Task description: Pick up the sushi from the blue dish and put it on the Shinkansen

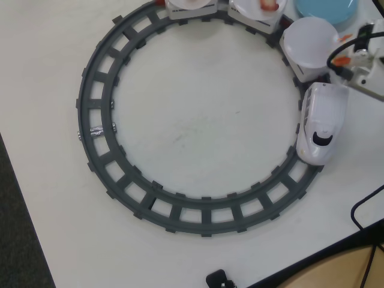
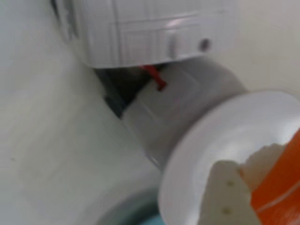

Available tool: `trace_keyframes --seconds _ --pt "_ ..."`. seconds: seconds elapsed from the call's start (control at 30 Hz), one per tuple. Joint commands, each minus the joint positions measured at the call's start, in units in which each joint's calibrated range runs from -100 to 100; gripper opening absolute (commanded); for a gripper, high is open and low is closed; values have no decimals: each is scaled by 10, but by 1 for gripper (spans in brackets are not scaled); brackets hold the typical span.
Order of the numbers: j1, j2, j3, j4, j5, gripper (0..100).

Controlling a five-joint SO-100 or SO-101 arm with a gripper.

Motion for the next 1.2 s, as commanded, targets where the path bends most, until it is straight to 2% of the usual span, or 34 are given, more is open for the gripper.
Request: trace_keyframes --seconds 0.0,0.37,0.63,0.9,1.0,1.17 --pt "1 28 -33 -6 2 2" --pt "0 42 -25 -27 2 2" --pt "-5 34 47 -81 1 2" --pt "-6 40 62 -77 -1 4" --pt "-7 34 76 -78 -1 6" --pt "-7 33 95 -77 -1 18"
